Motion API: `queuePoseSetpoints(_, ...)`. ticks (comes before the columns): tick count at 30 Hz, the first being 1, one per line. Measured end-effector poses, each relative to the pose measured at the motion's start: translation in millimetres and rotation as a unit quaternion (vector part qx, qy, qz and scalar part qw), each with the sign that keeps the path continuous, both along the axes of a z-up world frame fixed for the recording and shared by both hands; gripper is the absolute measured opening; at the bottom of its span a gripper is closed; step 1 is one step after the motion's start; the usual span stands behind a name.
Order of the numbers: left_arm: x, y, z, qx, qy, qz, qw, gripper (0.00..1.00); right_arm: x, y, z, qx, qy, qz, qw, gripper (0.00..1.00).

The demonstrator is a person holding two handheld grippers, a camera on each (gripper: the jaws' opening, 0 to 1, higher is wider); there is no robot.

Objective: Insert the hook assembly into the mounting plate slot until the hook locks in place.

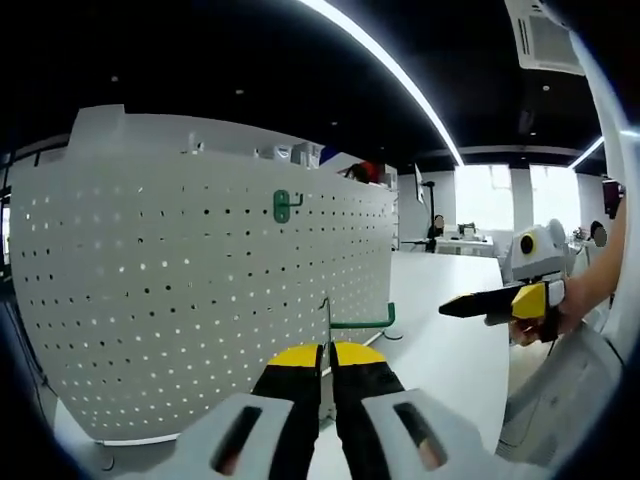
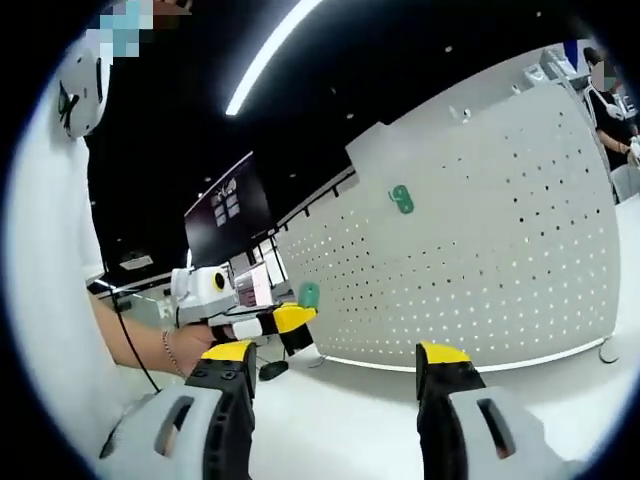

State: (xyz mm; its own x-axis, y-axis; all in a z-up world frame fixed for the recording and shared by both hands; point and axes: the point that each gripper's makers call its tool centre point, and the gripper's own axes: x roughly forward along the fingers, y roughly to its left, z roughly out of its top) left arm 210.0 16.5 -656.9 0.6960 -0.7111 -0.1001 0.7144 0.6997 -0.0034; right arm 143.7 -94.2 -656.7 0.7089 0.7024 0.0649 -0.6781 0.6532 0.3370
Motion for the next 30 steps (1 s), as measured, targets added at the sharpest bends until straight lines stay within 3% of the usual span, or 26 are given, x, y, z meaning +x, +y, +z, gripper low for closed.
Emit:
queuePoseSetpoints(5,-2.4,-1.0,0.9,-0.001,0.0,0.0,1.0,0.03,4.0,8.5,1.8,-0.014,-0.009,0.013,0.9998,0.62)
queuePoseSetpoints(30,-15.9,-12.6,-0.4,0.008,-0.002,0.006,0.9999,0.03,17.6,36.8,15.8,0.003,-0.023,0.032,0.9992,0.61)
